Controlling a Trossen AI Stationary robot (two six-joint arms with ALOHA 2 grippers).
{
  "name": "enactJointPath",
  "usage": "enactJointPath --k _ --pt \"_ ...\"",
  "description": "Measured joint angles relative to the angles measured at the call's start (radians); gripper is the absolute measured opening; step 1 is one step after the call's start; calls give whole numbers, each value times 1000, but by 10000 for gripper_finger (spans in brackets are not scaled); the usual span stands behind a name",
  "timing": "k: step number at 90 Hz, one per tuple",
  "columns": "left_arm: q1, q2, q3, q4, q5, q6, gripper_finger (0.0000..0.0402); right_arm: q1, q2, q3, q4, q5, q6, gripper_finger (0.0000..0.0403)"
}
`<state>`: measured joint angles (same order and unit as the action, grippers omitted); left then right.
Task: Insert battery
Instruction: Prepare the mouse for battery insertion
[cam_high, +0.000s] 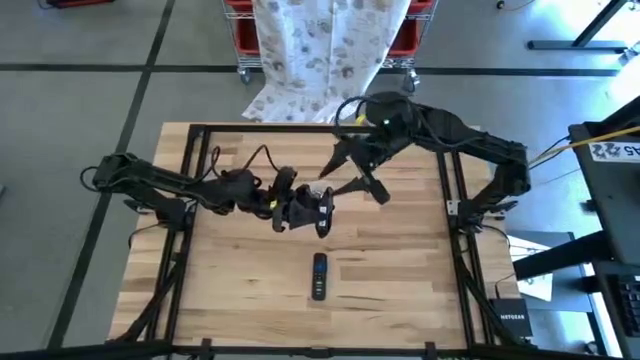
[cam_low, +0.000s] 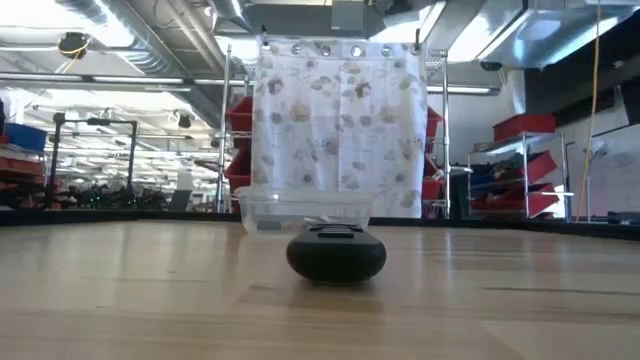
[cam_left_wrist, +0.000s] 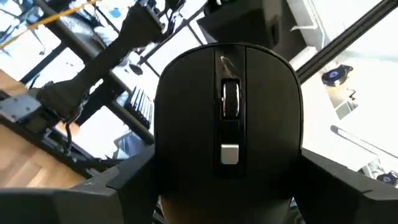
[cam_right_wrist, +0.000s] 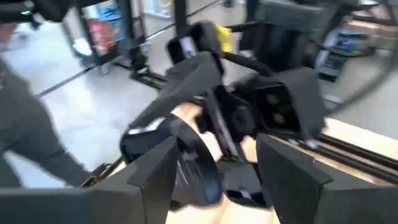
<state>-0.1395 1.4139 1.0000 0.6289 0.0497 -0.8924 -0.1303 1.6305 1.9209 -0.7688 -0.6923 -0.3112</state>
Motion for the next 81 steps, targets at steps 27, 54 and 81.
enactJointPath --k 27,54,81 --pt "-4 0 0 -45 18 -23 282 0 37 1 -38 -112 -49 173" --pt "-3 0 0 -45 23 -38 282 13 43 1 -100 -110 -164 129" --pt "-6 2 -2 -60 48 -62 282 65 77 2 -97 -106 -195 86"
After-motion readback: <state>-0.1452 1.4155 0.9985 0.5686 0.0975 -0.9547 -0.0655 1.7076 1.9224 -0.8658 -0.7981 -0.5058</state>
